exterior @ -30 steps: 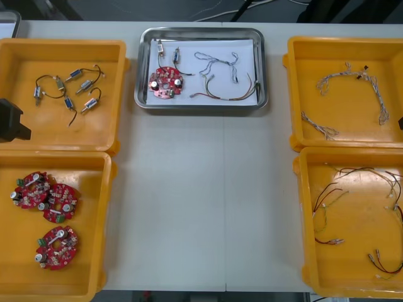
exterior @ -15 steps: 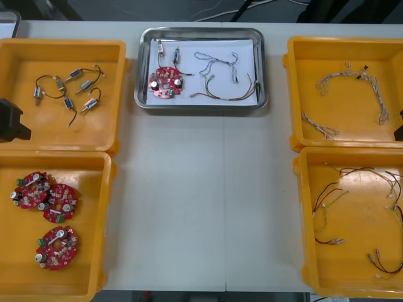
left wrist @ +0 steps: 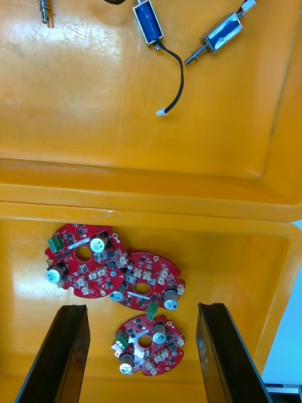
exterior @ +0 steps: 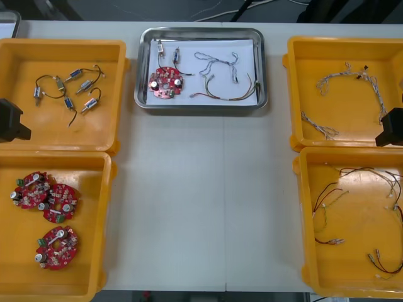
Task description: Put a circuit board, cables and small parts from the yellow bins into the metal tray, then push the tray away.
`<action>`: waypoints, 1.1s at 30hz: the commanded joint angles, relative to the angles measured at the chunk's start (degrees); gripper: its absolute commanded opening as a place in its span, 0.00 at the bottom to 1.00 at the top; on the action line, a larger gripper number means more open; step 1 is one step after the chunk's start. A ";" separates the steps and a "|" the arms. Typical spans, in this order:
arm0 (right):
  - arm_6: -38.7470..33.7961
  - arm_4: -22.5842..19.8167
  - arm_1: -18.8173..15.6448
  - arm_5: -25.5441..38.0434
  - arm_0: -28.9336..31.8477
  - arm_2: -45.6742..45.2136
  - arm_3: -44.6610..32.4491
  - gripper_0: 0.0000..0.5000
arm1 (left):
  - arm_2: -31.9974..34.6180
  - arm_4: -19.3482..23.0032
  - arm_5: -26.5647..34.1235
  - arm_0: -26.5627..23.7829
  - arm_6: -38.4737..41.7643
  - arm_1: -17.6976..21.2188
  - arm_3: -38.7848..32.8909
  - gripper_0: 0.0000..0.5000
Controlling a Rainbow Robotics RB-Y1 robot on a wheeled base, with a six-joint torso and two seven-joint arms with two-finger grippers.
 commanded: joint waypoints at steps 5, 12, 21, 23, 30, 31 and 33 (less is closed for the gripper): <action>0.45 0.16 0.39 -0.64 0.65 -2.30 -0.58 1.00 | 1.84 -0.44 0.34 0.75 -4.01 1.58 -1.60 1.00; 0.45 0.07 0.39 -0.55 0.65 -2.57 -0.93 1.00 | 1.84 -0.44 0.34 0.75 -4.01 1.58 -1.60 1.00; 0.45 0.07 0.39 -0.55 0.65 -2.57 -0.93 1.00 | 1.84 -0.44 0.34 0.75 -4.01 1.58 -1.60 1.00; 0.45 0.07 0.39 -0.55 0.65 -2.57 -0.93 1.00 | 1.84 -0.44 0.34 0.75 -4.01 1.58 -1.60 1.00; 0.45 0.07 0.39 -0.55 0.65 -2.57 -0.93 1.00 | 1.84 -0.44 0.34 0.75 -4.01 1.58 -1.60 1.00; 0.45 0.07 0.39 -0.55 0.65 -2.57 -0.93 1.00 | 1.84 -0.44 0.34 0.75 -4.01 1.58 -1.60 1.00; 0.45 0.07 0.39 -0.55 0.65 -2.57 -0.93 1.00 | 1.84 -0.44 0.34 0.75 -4.01 1.58 -1.60 1.00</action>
